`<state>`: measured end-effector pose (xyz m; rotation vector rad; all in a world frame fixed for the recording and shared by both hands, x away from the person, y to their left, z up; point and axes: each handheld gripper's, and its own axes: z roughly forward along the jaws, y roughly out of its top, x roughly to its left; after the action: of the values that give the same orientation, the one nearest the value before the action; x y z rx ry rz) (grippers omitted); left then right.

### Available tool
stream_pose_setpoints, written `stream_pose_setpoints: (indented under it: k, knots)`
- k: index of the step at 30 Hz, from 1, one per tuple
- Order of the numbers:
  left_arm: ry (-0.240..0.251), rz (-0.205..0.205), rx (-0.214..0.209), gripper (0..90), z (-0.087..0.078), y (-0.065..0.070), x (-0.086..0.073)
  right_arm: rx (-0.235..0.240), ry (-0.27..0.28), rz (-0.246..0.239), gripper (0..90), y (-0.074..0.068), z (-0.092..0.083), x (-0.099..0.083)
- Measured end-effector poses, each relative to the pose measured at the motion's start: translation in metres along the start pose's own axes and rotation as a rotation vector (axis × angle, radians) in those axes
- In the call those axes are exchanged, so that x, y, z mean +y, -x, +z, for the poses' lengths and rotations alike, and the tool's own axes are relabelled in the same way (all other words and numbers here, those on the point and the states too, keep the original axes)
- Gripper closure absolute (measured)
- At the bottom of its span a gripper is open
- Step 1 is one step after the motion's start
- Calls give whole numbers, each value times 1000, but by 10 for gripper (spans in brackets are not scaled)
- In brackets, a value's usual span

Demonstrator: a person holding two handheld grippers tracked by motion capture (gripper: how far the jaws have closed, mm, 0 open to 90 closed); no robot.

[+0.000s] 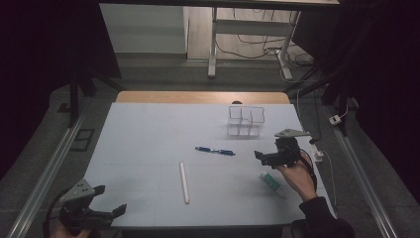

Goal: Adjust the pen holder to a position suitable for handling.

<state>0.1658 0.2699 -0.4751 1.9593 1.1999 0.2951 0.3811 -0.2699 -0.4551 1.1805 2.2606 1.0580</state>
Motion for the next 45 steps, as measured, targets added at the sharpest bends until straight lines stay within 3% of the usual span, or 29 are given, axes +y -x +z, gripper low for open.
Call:
stream_pose_setpoints:
  k: [15, 26, 34, 35, 40, 41, 44, 45]
  knots:
    - [0, -1, -4, 0, 0, 0, 0, -45, -42, -11, 5, 19, 29, 15]
    - [-3, -1, -8, 0, 0, -1, 0, -50, -74, -18, 8, 32, 50, 16]
    - [-4, -1, -10, 0, 1, -1, 0, -46, -79, -18, 127, 41, 59, 19]
    - [-4, -1, -10, 0, 1, -1, 0, -43, -69, -12, 192, 44, 60, 21]
    - [-5, 2, -11, 0, 1, -1, 0, -52, -75, -5, 308, 49, 60, 24]
    - [-5, 2, -12, 0, 1, -1, 0, -49, -83, 6, 387, 54, 62, 25]
    - [-6, 2, -12, 0, 1, -1, 0, -50, -98, 21, 505, 62, 65, 26]
    - [-6, 2, -12, 0, 1, -1, 0, -50, -98, 21, 505, 62, 65, 26]
